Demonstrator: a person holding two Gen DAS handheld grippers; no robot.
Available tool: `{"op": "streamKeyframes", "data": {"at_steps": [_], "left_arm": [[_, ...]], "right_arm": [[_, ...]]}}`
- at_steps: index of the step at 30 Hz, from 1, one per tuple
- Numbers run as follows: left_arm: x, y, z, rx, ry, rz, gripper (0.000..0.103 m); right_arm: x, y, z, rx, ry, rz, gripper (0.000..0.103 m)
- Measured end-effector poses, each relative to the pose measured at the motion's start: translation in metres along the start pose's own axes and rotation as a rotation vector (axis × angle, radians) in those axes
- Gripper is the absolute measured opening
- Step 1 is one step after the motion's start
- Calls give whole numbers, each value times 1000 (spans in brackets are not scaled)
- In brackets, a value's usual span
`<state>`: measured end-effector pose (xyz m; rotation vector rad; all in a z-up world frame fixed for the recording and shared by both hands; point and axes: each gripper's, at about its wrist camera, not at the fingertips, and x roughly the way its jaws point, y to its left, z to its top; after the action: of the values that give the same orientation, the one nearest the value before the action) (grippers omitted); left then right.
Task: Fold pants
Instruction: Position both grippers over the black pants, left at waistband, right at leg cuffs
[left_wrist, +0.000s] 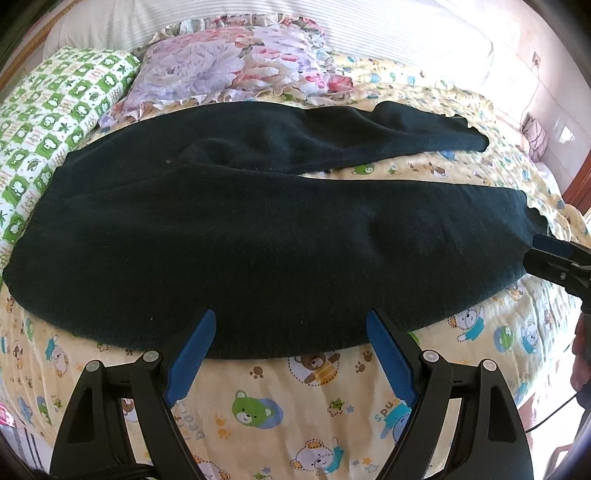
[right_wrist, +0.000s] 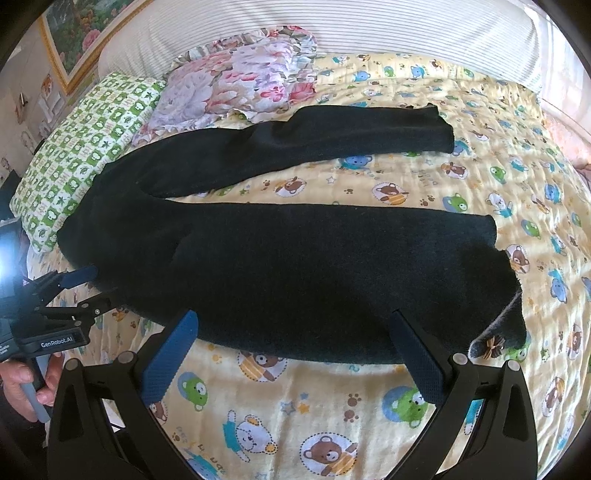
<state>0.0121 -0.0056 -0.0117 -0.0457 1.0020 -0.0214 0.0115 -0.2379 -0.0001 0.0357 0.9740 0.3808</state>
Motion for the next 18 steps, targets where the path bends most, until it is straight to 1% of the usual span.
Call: {"op": "streamKeyframes", "data": {"at_steps": [18], "left_arm": [[2, -1, 8, 10, -2, -35, 84]], "right_arm": [[0, -7, 5, 19, 8, -7, 103]]}}
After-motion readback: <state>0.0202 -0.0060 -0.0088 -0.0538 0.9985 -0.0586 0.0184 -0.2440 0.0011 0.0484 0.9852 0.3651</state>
